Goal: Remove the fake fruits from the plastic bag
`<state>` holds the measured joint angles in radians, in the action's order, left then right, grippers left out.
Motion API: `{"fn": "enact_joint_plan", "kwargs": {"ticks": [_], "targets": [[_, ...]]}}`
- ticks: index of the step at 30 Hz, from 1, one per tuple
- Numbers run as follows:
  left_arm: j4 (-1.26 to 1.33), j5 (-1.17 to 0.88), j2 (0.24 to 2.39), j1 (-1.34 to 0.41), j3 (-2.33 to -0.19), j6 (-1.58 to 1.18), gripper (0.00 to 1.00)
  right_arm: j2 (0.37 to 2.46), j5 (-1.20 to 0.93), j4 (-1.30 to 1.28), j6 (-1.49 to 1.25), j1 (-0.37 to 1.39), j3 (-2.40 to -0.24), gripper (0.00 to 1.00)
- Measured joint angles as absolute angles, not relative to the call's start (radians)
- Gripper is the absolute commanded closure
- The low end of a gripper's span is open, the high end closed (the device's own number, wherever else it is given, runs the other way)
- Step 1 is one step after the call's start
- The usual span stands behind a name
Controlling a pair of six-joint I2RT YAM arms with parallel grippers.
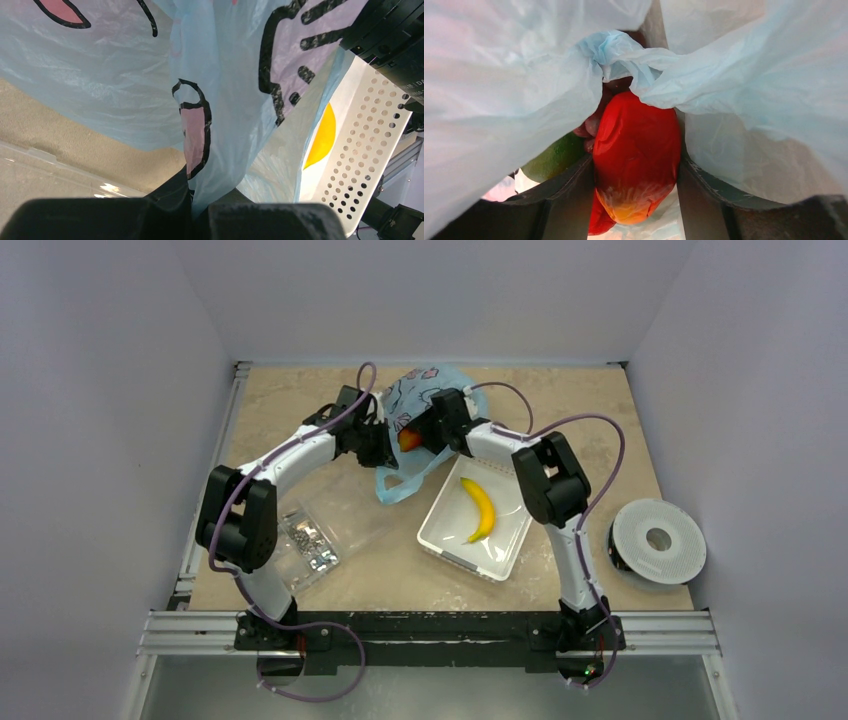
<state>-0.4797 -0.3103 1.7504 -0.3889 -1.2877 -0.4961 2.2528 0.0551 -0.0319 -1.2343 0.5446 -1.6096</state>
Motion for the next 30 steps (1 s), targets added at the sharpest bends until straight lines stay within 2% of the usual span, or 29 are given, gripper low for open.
{"fn": "enact_joint_plan", "kwargs": {"ticks": [5, 8, 16, 30], "targets": [[-0.482, -0.31, 1.751, -0.389, -1.29, -0.496, 1.0, 2.25, 0.041, -0.031, -1.206, 0.543, -1.608, 0.74], [-0.488, -0.31, 1.751, -0.389, -1.296, -0.494, 1.0, 2.229, 0.036, -0.03, -1.172, 0.543, -1.587, 0.77], [-0.501, -0.299, 1.751, -0.389, -1.308, -0.48, 1.0, 2.065, 0.027, 0.023, -1.018, 0.552, -1.462, 1.0], [-0.495, -0.321, 1.751, -0.386, -1.308, -0.434, 1.0, 1.796, -0.128, 0.121, -0.703, 0.561, -1.286, 1.0]]}}
